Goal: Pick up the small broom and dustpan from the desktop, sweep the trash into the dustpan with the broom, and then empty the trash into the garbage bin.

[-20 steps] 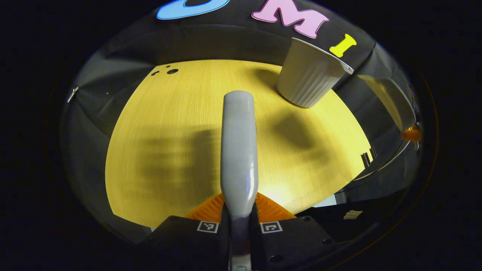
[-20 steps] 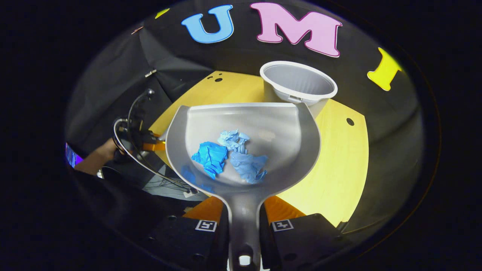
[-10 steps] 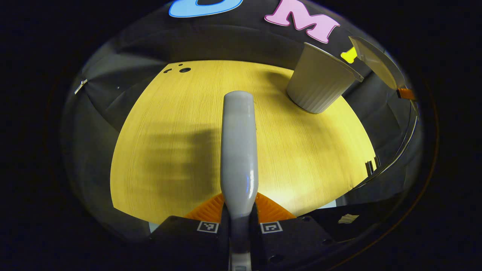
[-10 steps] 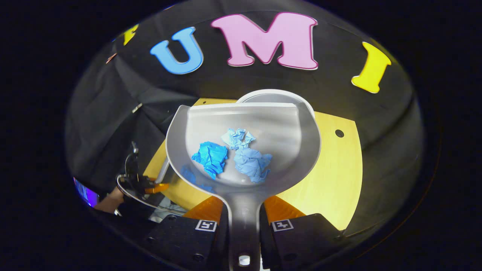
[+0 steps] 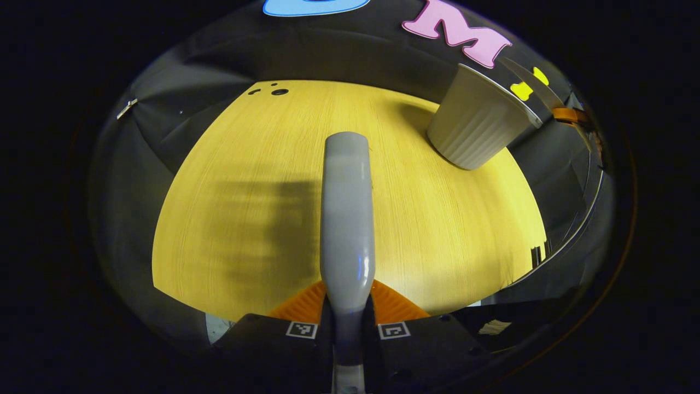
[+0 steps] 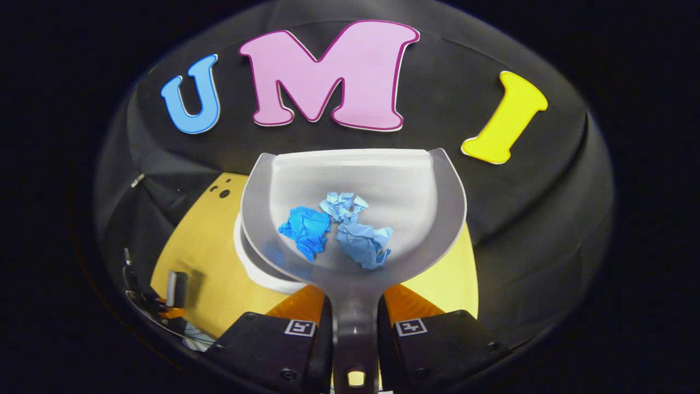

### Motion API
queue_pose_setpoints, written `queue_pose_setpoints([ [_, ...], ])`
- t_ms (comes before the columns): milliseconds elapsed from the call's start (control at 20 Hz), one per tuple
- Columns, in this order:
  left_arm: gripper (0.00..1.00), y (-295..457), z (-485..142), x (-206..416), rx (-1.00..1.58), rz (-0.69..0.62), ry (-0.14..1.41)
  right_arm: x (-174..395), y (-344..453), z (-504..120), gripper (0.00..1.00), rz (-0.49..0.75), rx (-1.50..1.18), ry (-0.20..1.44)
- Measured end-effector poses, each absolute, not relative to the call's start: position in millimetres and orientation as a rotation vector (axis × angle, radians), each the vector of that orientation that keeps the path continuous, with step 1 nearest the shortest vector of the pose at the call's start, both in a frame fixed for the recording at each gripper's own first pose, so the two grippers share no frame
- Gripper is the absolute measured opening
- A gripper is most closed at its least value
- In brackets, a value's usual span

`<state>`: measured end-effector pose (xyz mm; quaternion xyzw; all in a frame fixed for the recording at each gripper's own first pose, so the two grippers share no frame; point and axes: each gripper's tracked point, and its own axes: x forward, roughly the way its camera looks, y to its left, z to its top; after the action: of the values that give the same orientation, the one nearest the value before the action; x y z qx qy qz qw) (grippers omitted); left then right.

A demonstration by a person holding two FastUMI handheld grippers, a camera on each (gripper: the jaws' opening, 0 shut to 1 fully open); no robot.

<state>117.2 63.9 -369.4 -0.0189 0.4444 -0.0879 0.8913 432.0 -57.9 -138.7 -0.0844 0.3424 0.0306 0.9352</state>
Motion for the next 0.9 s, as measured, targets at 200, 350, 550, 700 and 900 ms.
queue_pose_setpoints([
  [200,0.29,62,-370,121,-0.032,-0.174,0.936,453,-68,-153,0.38,0.027,-0.314,0.656],
  [350,0.29,59,-368,126,-0.018,-0.173,0.934,463,-71,-162,0.38,0.002,-0.451,0.605],
  [550,0.26,45,-366,135,-0.091,-0.187,0.953,474,-81,-162,0.38,-0.052,-0.69,0.499],
  [700,0.26,36,-367,137,-0.112,-0.202,0.972,476,-84,-162,0.38,-0.076,-0.765,0.459],
  [900,0.26,30,-368,141,-0.054,-0.23,0.989,476,-84,-158,0.37,-0.108,-0.908,0.403],
])
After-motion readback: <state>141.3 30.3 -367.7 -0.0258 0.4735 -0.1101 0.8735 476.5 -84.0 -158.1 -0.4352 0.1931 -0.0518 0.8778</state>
